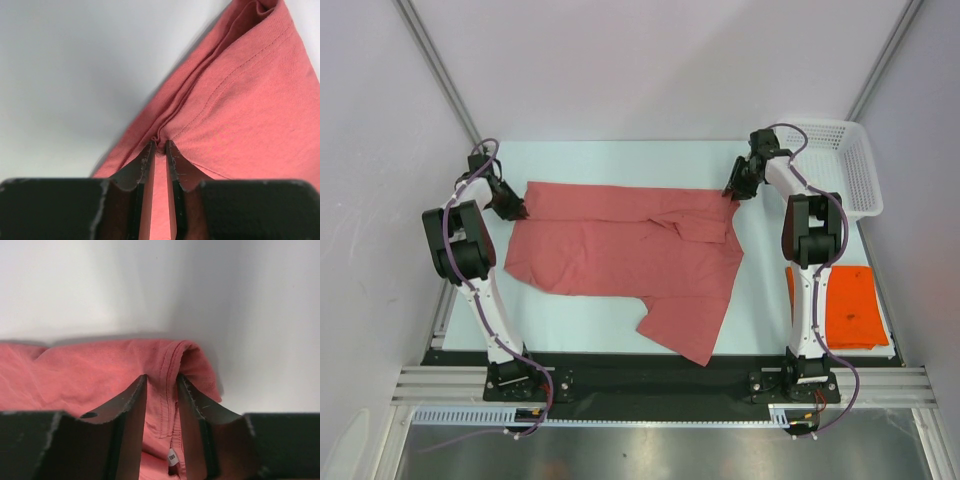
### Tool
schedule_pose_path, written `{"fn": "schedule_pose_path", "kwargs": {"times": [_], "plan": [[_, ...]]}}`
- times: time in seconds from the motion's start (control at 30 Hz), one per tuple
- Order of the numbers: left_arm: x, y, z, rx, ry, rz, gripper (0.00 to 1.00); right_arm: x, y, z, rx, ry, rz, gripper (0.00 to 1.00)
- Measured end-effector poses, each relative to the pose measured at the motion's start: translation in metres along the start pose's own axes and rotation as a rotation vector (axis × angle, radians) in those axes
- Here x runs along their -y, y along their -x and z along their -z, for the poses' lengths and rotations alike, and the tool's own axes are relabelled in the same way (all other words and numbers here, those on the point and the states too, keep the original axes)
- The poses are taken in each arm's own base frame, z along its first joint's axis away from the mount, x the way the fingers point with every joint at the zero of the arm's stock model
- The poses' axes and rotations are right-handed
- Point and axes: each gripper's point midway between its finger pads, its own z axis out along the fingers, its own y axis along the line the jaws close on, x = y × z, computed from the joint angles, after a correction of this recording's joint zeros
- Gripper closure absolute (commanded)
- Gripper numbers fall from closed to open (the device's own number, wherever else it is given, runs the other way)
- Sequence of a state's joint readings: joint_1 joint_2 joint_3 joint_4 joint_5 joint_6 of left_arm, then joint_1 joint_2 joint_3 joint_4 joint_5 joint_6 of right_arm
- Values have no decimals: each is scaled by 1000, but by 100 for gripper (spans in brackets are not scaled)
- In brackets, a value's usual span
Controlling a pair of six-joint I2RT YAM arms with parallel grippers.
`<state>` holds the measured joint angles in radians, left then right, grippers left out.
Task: Fold and stack the t-shirts
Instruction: Fold the tshirt
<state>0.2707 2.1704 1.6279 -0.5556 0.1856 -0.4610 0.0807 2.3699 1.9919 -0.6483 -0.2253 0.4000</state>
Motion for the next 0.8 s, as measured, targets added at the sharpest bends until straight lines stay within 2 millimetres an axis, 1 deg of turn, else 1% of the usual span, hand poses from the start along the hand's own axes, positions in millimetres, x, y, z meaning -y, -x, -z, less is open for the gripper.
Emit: {"fn": "schedule_pose_path", "kwargs": {"times": [0.1,0.13,0.17,0.23,0.33,0.37,0.4,0.47,0.5,0.57,0.6,0.7,0.77,0.8], "plan": [[0,0,0,-2,1,0,82,1,3,-1,13,-9,-9,82],[0,0,0,-2,2,0,82,2,5,-1,24,-16,-11,91],[-1,0,0,-1,4,0,82,3,8,-2,37,-20,-12,94],[-1,1,0,1,9,0,83,4,14,-4,68,-30,-20,97],[-2,2,-1,3,15,0,84,7,19,-7,97,-44,-23,98],[-2,3,-1,6,17,-1,82,8,20,-8,102,-47,-24,98],[-2,4,-1,9,19,-2,70,9,20,-8,107,-49,-24,98],[-3,6,-1,15,21,-11,54,9,22,-8,114,-54,-24,96],[-2,7,0,20,20,-13,42,9,22,-9,116,-55,-23,95],[0,13,3,43,19,-26,34,9,22,-9,116,-54,-23,92],[-2,17,5,56,31,-28,28,10,22,-9,116,-54,-24,92],[-2,31,9,92,38,-46,24,9,22,-8,112,-48,-24,89],[5,43,12,114,19,-62,22,8,21,-8,108,-40,-25,89],[13,53,13,126,-6,-75,22,8,21,-8,106,-37,-25,89]]}}
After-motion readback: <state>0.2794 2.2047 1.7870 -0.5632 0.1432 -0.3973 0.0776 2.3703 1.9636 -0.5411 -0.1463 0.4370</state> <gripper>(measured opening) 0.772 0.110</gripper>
